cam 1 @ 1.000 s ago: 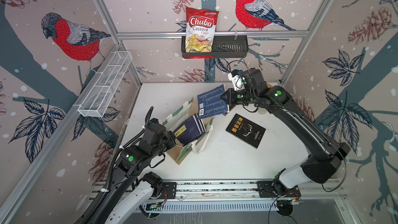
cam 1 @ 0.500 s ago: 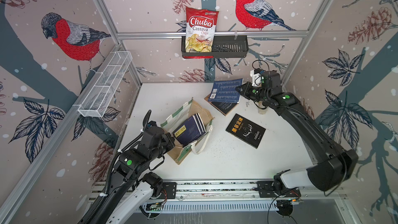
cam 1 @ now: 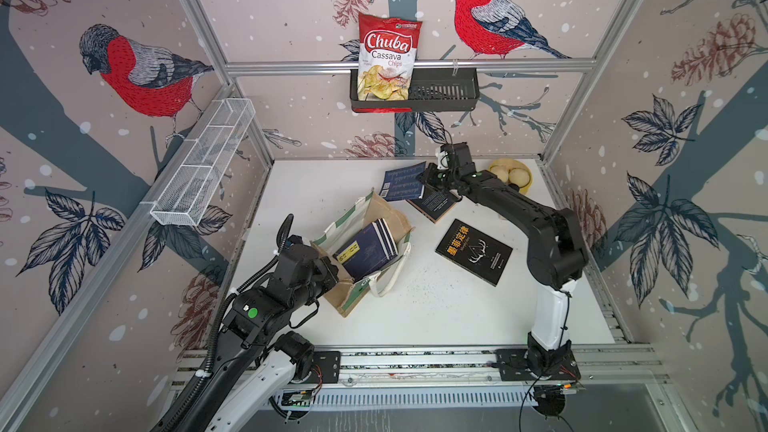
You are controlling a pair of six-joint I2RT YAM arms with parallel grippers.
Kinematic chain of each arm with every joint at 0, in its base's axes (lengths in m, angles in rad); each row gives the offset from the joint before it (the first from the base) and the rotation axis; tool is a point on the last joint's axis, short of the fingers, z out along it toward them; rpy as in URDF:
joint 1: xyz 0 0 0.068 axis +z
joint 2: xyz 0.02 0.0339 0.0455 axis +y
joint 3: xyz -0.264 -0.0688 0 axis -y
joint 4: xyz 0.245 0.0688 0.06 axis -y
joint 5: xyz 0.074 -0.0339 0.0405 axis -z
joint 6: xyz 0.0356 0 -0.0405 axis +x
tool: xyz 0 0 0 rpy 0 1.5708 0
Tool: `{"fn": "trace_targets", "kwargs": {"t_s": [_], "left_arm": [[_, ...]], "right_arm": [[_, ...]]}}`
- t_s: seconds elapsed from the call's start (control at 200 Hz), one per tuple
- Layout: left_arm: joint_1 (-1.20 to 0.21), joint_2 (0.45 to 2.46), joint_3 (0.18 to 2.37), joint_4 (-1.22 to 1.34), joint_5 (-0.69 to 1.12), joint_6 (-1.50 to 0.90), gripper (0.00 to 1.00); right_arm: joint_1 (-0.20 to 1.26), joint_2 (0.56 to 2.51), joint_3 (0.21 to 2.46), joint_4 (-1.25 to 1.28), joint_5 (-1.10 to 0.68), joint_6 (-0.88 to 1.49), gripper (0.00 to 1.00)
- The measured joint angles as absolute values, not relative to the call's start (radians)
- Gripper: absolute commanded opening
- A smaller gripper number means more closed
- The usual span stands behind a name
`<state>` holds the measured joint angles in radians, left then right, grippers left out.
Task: Take out the books from the canvas bag
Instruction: Place the book at the center of the board.
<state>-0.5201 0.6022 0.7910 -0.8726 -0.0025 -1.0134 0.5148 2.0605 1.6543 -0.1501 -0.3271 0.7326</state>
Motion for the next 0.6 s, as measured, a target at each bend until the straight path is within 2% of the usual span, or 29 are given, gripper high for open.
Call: {"fn": "trace_targets", "kwargs": {"t_s": [0.155, 0.32, 0.44, 0.5, 0.6], "left_arm": [[-0.520, 0.627, 0.794, -0.866, 0.006, -1.013, 0.00], [-0.520, 0.657, 0.807, -0.865, 0.044, -1.013, 0.00], [-0.520, 0.656, 0.825, -0.881, 0.061, -1.013, 0.00], [-0.520, 0.652, 0.831, -0.890, 0.068, -1.013, 0.00], [-0.520, 0.640, 0.843, -0.908, 0.074, -1.016, 0.00]], "right_arm": [[0.575, 2.294, 1.827, -0.115, -0.300, 0.736, 0.01], [0.616, 2.551, 2.107, -0.092, -0.295, 0.763, 0.03], [0.627, 2.678, 2.253, -0.074, -0.276, 0.797, 0.08], [0.627, 2.728, 2.299, -0.052, -0.265, 0.821, 0.17], [0.628, 2.778, 2.329, 0.003, -0.259, 0.853, 0.53]]}}
